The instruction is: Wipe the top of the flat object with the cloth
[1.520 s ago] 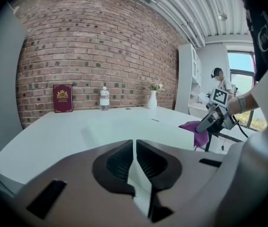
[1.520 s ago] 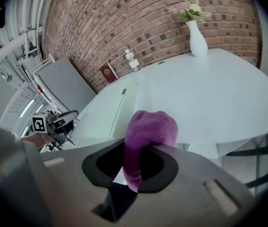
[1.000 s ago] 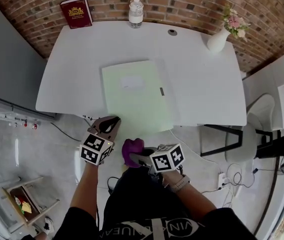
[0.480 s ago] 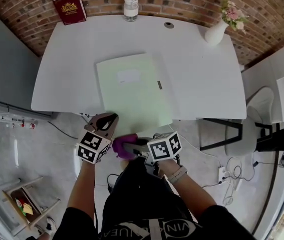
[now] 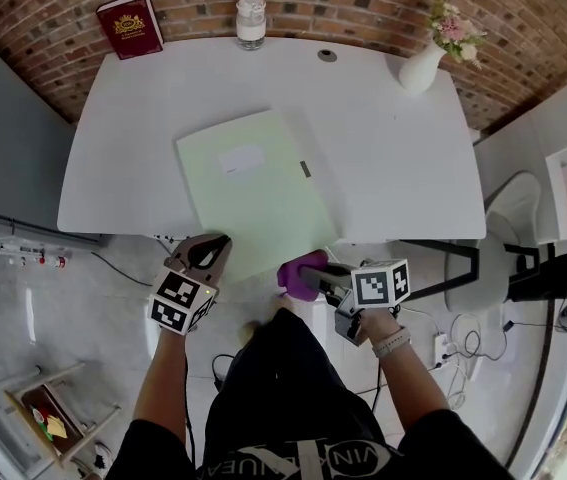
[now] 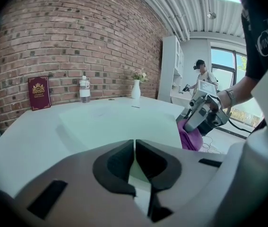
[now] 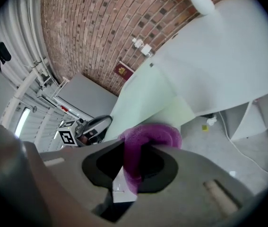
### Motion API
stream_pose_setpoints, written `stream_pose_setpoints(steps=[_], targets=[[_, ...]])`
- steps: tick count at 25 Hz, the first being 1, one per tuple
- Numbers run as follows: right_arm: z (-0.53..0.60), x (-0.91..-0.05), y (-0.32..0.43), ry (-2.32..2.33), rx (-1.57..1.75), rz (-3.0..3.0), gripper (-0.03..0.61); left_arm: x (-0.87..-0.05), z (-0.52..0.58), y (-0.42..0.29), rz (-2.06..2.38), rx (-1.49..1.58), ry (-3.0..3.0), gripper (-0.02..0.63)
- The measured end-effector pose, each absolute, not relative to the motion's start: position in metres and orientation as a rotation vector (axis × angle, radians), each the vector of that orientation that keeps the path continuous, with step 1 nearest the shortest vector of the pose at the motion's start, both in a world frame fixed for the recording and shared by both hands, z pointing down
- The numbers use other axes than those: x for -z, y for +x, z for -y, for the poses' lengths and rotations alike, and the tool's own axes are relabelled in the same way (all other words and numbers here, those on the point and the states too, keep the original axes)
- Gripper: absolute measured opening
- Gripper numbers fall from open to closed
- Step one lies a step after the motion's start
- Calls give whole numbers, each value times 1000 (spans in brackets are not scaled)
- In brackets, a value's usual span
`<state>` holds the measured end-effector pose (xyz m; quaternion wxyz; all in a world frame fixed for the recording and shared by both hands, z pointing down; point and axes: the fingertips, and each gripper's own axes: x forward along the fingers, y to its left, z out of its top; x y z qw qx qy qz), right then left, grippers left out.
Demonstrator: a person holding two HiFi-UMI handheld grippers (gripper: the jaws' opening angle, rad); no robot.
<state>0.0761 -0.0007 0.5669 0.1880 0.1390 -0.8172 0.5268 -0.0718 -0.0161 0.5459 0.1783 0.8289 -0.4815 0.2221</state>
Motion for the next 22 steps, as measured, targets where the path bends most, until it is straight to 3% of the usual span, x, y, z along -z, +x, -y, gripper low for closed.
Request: stream_pose_setpoints(steps=[16, 22], targets=[[119, -530, 167, 847, -1336, 2371, 63, -543, 20, -67, 1377, -536, 2321, 20], [194, -492, 138, 813, -1089, 2482, 62, -523, 22, -91, 1598, -489, 2235, 21]])
